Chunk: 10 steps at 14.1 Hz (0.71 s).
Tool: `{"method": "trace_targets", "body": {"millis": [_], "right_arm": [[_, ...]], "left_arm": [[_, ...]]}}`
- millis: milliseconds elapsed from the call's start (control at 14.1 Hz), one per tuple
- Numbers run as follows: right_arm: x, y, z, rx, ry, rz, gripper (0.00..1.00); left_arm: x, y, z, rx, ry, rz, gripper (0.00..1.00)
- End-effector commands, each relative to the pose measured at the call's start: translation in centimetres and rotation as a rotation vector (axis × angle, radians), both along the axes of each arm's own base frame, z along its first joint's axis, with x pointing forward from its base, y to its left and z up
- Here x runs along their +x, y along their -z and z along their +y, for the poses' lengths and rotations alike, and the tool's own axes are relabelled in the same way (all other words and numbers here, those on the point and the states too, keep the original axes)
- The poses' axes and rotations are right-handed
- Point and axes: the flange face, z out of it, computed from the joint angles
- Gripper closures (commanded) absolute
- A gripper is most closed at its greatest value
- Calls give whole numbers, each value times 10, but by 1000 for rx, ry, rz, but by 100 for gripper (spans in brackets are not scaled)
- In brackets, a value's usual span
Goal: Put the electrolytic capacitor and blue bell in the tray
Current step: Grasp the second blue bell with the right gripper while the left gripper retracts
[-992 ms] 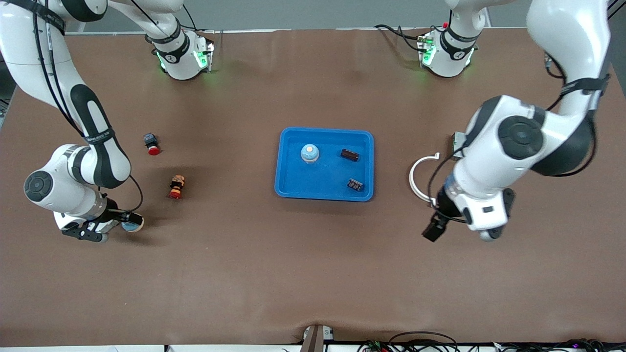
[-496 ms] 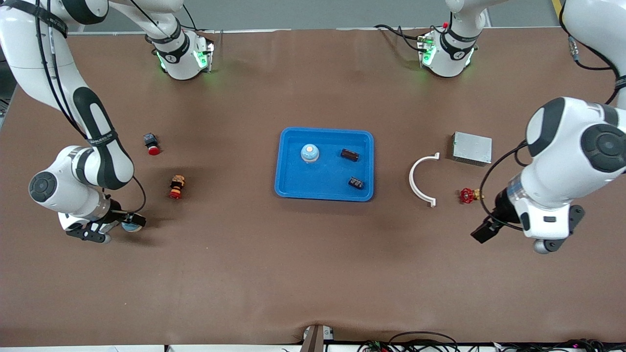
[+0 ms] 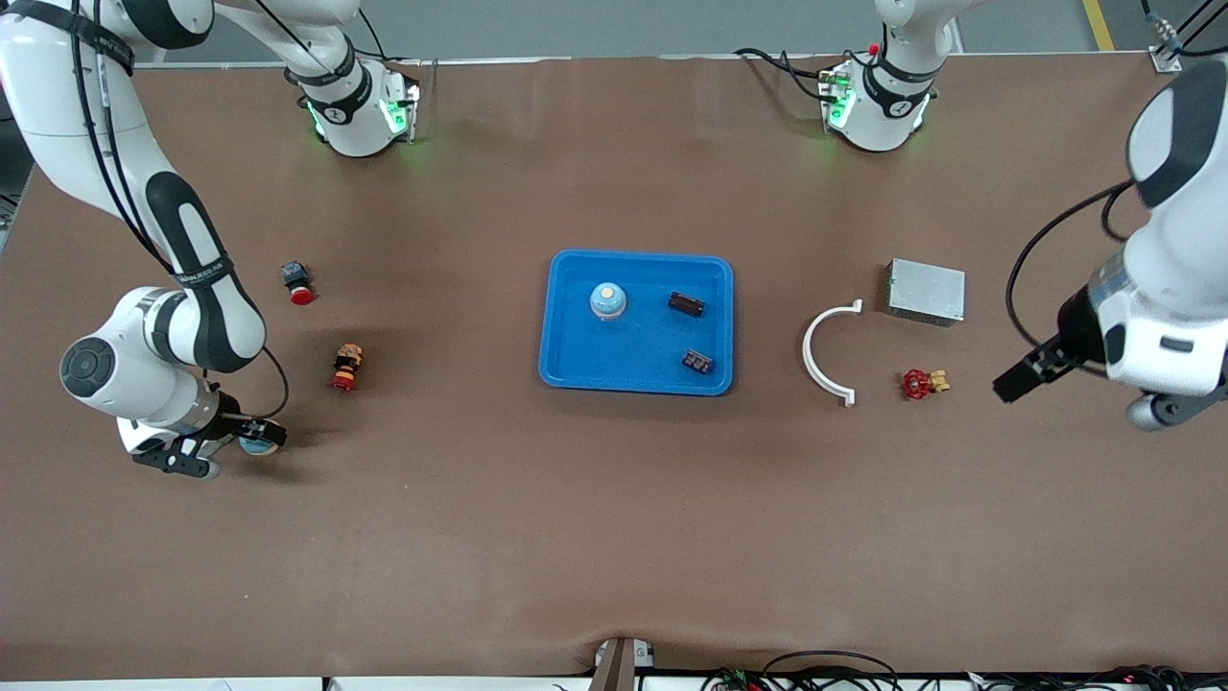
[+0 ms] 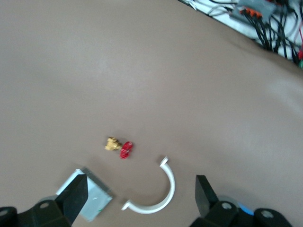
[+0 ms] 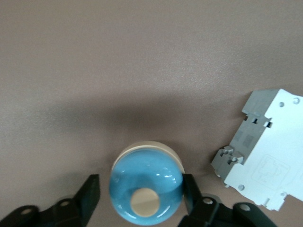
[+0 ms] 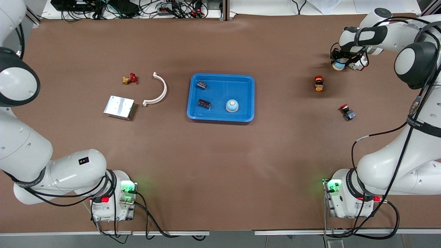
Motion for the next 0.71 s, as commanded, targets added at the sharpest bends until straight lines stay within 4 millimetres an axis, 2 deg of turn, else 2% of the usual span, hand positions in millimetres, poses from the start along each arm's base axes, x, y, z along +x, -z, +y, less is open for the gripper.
{"method": "trace_targets", "body": {"millis": [0,212,283,354,496,637], "right_arm": [[3,3,4,13,0,-7,100],[3,1,9,14,-7,2,100],[4,-4,9,13,-9,-2,100],[5,-15,15,15,-6,-2,100],[6,-44,36,27,10,54,100],[6,-74,73,26,51,90,100]], "left_arm": [[-33,-36,11,11,76,13,0],[-55,-60,32,-54,144,42,0],[-61,-66,38,-53,175,51,0],[-69,-69,35,-46,208,73,0],[-85,-73,29,-36,247,89,0],[-95,-73,34,-30,309,99,0]]}}
